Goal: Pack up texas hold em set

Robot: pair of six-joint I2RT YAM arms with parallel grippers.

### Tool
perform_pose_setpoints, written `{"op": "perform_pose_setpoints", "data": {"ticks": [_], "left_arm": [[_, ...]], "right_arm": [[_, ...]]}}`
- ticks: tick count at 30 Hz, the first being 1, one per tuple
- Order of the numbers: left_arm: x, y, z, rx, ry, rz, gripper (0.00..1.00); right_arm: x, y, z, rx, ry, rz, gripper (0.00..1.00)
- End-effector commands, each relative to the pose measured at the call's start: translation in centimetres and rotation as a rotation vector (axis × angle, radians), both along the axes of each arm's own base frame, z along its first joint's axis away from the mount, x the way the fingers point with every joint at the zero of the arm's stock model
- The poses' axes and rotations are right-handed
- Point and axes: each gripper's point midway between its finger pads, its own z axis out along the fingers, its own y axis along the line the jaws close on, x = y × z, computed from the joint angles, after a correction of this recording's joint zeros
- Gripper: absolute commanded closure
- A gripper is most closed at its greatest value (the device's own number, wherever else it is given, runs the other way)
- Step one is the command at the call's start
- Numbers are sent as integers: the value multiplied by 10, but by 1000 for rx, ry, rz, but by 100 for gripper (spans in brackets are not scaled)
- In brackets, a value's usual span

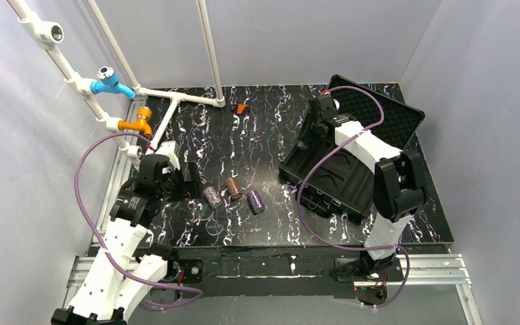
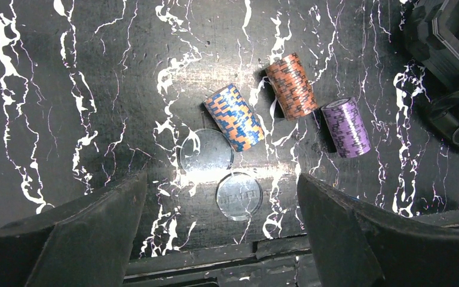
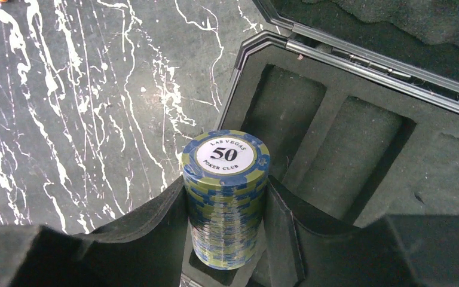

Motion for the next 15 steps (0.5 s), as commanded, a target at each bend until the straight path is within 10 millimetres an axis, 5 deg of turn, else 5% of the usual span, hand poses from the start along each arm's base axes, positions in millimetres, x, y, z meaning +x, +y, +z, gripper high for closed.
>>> {"op": "perform_pose_setpoints", "data": {"ticks": [1,15], "left_arm": [[-3,3,-6,24,27,-1,3],[0,1,-10,28,47,-12,3]], "right_arm": [[27,8,18,59,-96,-7,99],[21,-3,-52,53,92,-67,99]]}}
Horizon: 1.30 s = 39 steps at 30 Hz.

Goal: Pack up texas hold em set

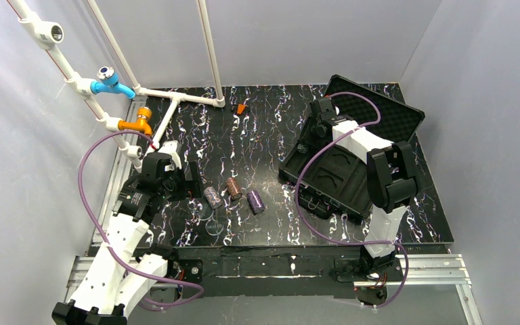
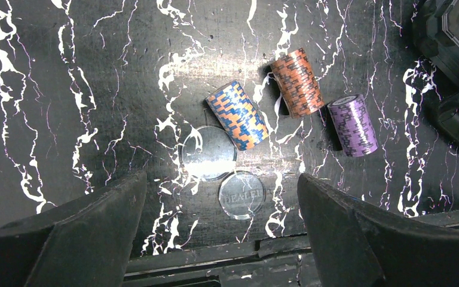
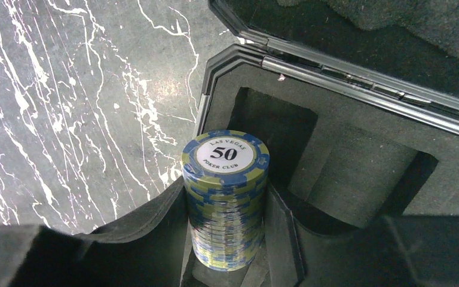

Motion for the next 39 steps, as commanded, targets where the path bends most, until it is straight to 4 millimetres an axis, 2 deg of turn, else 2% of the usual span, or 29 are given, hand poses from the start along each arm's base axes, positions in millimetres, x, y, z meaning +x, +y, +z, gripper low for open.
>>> {"op": "perform_pose_setpoints", "data": {"ticks": [1,5,8,15,21,25,30,33,39], "left_arm": [[-3,1,-3,15,11,-11,3],[-3,1,-3,15,13,-12,3],[-2,1,-3,14,11,-12,3],[-3,0,-2,12,7,-15,3],[-4,0,3,4,-20,-17,3],[-5,2,7,2,-41,-14,3],[-6,3,9,4,-60,-8,3],[-6,4,10,5,-64,-7,3],[-7,4,12,2,-73,-7,3]], "right_arm": [[6,0,-13,13,26,-30,99],[0,1,-28,23,73,-23,99],[0,0,-27,24,73,-26,99],[4,1,-8,31,37,-21,99],[5,-1,31,49,-35,-27,99],[3,-5,36,48,-33,-66,99],[2,-12,31,22,-1,-121,98],[0,-15,32,30,6,-155,83],[-3,-19,38,38,-13,-190,40]]}}
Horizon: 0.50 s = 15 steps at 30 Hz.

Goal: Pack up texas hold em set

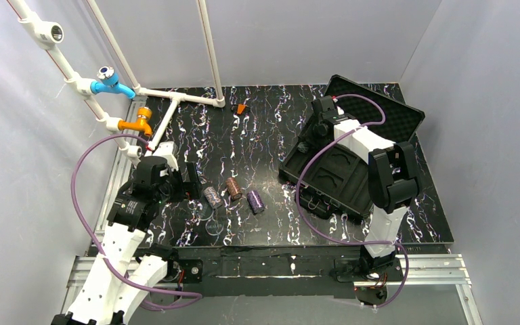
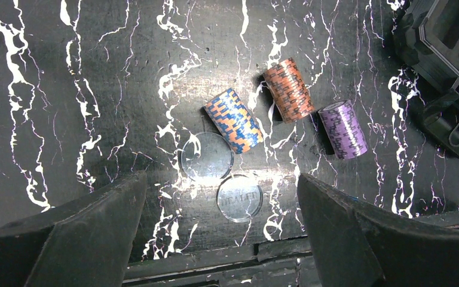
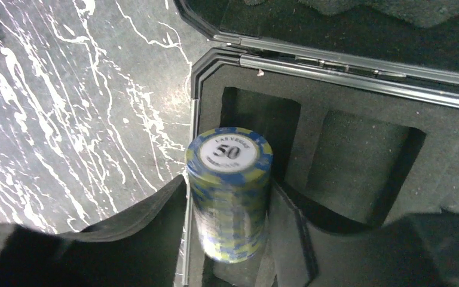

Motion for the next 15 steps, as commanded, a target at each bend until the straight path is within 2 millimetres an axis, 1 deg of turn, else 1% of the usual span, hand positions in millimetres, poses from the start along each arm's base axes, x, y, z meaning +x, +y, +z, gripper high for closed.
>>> {"op": "perform_pose_setpoints", "data": {"ticks": [1,4,5,9,13,15], "left_arm": [[-3,3,-1,14,-6,-3,3],[-4,3,0,13,-9,-2,3],[-4,3,0,13,-11,-2,3],[-5,4,1,13,-18,0,3],[-5,4,2,11,-23,0,3],[-6,4,3,10,-27,1,3]], "right_arm": [[-4,-15,36,-20,-53,-61,35],[-2,-17,41,-29,-65,-64,18],[-2,-17,42,-33,-68,-63,16],[0,-17,52,-34,-88,-56,15],[-3,-18,61,-43,-98,-42,16],[-6,-17,63,-44,-100,-15,19]]}}
